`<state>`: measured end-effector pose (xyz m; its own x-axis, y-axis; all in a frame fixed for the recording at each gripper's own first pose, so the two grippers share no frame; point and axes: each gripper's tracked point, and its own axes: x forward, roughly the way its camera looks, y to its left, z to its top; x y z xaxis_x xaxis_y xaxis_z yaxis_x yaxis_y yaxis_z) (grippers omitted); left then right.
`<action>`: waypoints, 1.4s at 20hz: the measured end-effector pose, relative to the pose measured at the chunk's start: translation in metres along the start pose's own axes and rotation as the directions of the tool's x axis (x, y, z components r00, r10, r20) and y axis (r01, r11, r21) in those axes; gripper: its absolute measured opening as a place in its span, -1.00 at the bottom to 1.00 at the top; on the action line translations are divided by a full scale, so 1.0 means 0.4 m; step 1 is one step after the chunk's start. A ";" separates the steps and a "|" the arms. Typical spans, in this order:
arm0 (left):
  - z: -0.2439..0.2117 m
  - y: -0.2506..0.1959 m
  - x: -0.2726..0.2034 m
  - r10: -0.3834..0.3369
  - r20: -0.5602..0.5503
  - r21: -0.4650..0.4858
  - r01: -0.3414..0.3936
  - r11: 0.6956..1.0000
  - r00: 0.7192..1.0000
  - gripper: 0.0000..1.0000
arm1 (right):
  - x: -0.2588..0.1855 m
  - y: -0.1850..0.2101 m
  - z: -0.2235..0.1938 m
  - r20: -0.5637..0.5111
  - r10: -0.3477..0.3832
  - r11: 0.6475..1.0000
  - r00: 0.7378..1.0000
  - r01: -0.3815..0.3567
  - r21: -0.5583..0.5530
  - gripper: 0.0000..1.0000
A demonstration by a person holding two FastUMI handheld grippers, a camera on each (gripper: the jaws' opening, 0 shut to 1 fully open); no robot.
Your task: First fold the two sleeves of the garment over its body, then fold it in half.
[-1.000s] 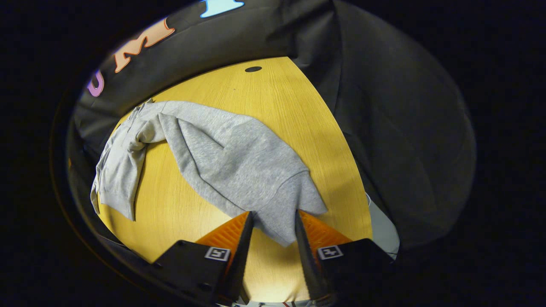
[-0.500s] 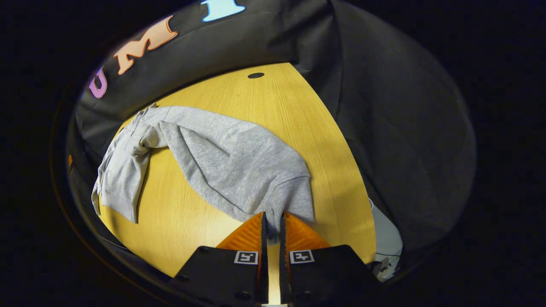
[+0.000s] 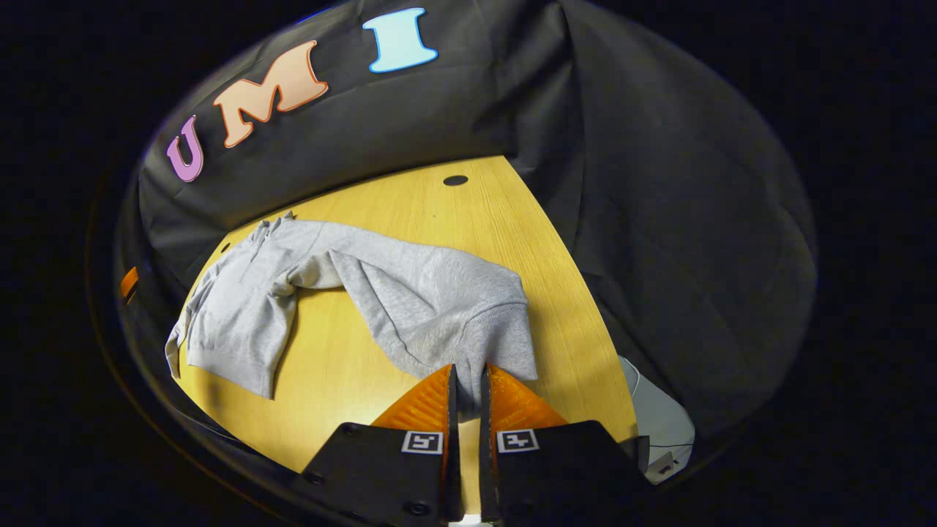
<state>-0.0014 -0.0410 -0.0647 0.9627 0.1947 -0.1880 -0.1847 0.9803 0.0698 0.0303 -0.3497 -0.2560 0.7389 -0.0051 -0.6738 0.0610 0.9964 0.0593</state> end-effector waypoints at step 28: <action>-0.017 0.480 -0.021 -0.049 0.035 -0.010 0.050 0.999 0.998 0.86 | -0.188 1.128 0.317 0.384 0.404 0.903 0.830 -0.430 -0.020 -0.76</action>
<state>-0.0462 0.1459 -0.0566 0.9770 0.1450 -0.1565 -0.1387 0.9890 0.0504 0.0872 0.0896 -0.0851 0.8958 0.3656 -0.2529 -0.2761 0.9034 0.3280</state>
